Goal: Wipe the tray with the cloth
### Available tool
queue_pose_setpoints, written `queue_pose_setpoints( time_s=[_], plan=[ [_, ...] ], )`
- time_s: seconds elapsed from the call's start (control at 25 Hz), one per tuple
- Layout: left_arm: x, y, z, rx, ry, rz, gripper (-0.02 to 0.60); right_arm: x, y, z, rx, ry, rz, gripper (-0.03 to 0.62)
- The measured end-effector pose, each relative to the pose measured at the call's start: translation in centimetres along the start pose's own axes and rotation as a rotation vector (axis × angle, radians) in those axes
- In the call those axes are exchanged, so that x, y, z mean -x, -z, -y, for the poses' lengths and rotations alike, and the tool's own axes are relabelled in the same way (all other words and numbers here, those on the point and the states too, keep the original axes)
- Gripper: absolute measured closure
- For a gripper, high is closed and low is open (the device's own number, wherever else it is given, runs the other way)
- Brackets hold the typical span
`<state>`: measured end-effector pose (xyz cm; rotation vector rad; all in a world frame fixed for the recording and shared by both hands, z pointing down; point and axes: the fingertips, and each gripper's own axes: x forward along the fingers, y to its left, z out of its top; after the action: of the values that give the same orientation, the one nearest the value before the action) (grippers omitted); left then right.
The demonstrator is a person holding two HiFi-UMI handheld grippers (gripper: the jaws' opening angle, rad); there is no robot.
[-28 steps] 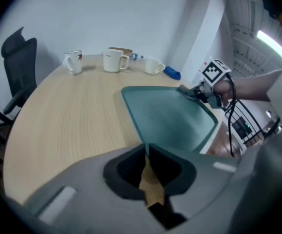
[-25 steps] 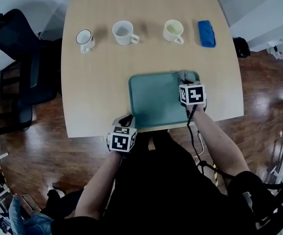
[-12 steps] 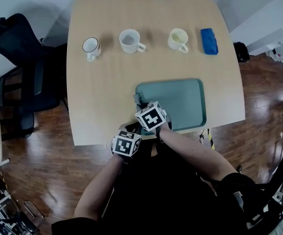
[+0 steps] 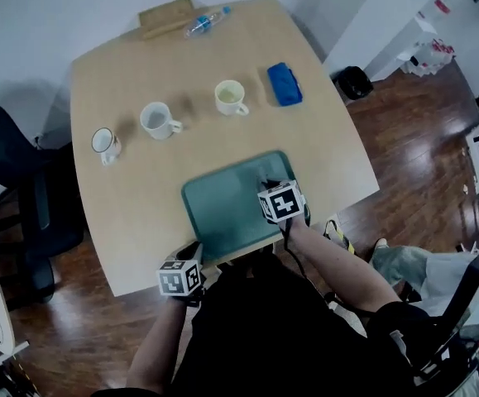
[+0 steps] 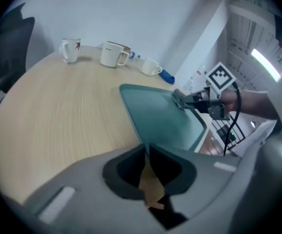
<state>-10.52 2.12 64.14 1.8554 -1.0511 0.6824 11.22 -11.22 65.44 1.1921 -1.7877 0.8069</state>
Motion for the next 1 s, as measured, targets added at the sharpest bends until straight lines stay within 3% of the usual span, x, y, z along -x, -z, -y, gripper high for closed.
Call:
queue_pose_setpoints(
  time_s=[0.08, 0.2, 0.48, 0.6, 1.0],
  plan=[
    [0.3, -0.1, -0.3, 0.017, -0.021, 0.004, 0.548, 0.5, 2.0, 4.3, -0.062, 0.073, -0.019, 0.566],
    [0.3, 0.5, -1.2, 0.048, -0.045, 0.018, 0.548, 1.7, 3.7, 7.0, -0.086, 0.102, -0.018, 0.566],
    [1.3, -0.6, 2.1, 0.045, -0.051, 0.011, 0.548, 3.3, 3.1, 5.2, -0.042, 0.085, 0.003, 0.566],
    [0.5, -1.1, 2.1, 0.031, -0.025, 0.014, 0.548, 1.6, 2.4, 2.3, -0.008, 0.052, 0.004, 0.566],
    [-0.4, 0.2, 1.1, -0.017, 0.050, -0.002, 0.543, -0.8, -0.4, -15.9, 0.151, -0.198, 0.000, 0.567]
  ],
)
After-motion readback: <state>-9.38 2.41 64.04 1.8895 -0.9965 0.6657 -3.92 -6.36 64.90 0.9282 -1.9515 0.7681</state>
